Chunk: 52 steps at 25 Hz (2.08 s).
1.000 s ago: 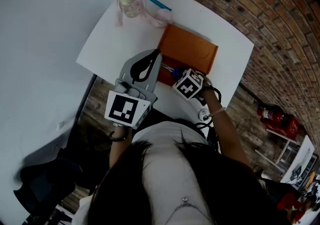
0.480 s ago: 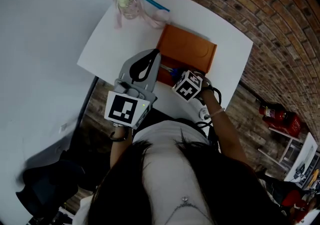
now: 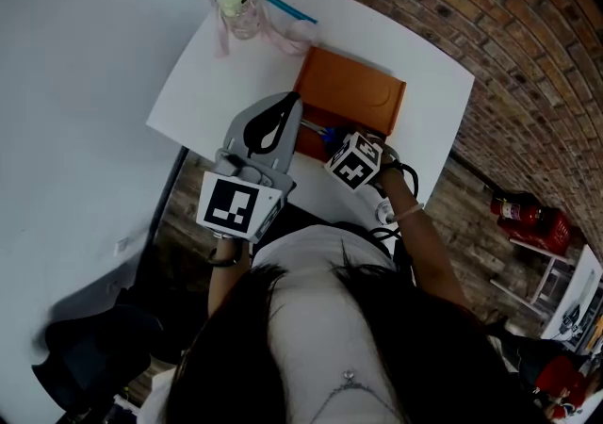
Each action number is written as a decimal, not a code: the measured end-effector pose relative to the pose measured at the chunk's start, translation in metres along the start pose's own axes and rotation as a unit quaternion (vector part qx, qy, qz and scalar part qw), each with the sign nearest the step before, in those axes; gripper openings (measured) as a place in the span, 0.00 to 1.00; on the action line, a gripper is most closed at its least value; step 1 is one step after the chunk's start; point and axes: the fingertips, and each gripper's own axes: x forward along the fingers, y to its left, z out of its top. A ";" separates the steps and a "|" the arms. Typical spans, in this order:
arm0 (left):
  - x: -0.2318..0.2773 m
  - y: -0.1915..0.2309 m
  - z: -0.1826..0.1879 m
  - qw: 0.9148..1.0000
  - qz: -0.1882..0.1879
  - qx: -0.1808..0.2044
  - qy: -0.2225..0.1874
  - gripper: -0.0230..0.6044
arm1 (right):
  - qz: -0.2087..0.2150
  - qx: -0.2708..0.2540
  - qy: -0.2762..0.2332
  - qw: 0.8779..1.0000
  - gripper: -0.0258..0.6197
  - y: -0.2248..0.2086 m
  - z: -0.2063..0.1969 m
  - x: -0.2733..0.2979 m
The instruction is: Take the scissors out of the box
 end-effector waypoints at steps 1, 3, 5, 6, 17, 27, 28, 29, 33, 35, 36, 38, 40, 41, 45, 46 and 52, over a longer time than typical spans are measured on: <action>0.000 -0.001 0.001 1.000 -0.001 0.000 -0.002 0.04 | -0.001 0.000 -0.001 1.000 0.19 0.000 0.000 -0.001; 0.000 -0.002 0.002 1.000 -0.002 0.001 -0.002 0.04 | -0.002 0.002 -0.003 1.000 0.19 0.000 0.000 -0.002; -0.001 -0.002 0.000 1.000 -0.005 0.006 0.004 0.04 | -0.003 0.005 -0.006 1.000 0.19 0.000 0.000 -0.004; -0.001 -0.003 0.000 1.000 -0.006 0.008 0.005 0.04 | -0.004 0.006 -0.007 1.000 0.19 0.000 0.000 -0.005; -0.003 -0.007 0.005 1.000 -0.014 0.013 -0.002 0.04 | -0.017 0.016 -0.023 0.999 0.19 0.001 0.003 -0.012; -0.012 -0.008 0.004 1.000 -0.012 0.015 0.000 0.04 | -0.028 0.026 -0.037 0.999 0.19 0.002 0.004 -0.022; -0.013 -0.008 0.005 1.000 -0.012 0.015 0.000 0.04 | -0.030 0.029 -0.038 0.998 0.19 0.001 0.004 -0.023; -0.013 -0.008 0.005 1.000 -0.012 0.015 0.000 0.04 | -0.032 0.031 -0.039 0.998 0.19 0.001 0.004 -0.024; -0.017 -0.009 0.006 1.000 -0.014 0.015 -0.003 0.04 | -0.040 0.036 -0.043 0.998 0.19 0.002 0.005 -0.028; -0.019 -0.009 0.007 1.000 -0.015 0.015 -0.004 0.04 | -0.044 0.038 -0.046 0.997 0.19 0.002 0.005 -0.030; -0.020 -0.009 0.007 1.000 -0.015 0.015 -0.005 0.04 | -0.046 0.040 -0.047 0.997 0.19 0.002 0.005 -0.031; -0.022 -0.010 0.007 1.000 -0.015 0.015 -0.006 0.04 | -0.049 0.043 -0.050 0.997 0.19 0.003 0.006 -0.033; -0.025 -0.009 0.007 1.000 -0.016 0.015 -0.007 0.04 | -0.052 0.046 -0.053 0.996 0.19 0.004 0.007 -0.035; -0.026 -0.009 0.008 1.000 -0.016 0.015 -0.007 0.04 | -0.054 0.047 -0.054 0.996 0.19 0.004 0.007 -0.036; -0.029 -0.008 0.010 1.000 -0.018 0.016 -0.007 0.04 | -0.064 0.055 -0.060 0.995 0.19 0.002 0.010 -0.041; -0.030 -0.007 0.011 1.000 -0.019 0.016 -0.008 0.04 | -0.066 0.058 -0.061 0.994 0.19 0.002 0.010 -0.042; -0.036 -0.010 0.014 0.999 -0.028 0.018 -0.007 0.04 | -0.081 0.075 -0.075 0.991 0.19 0.003 0.014 -0.050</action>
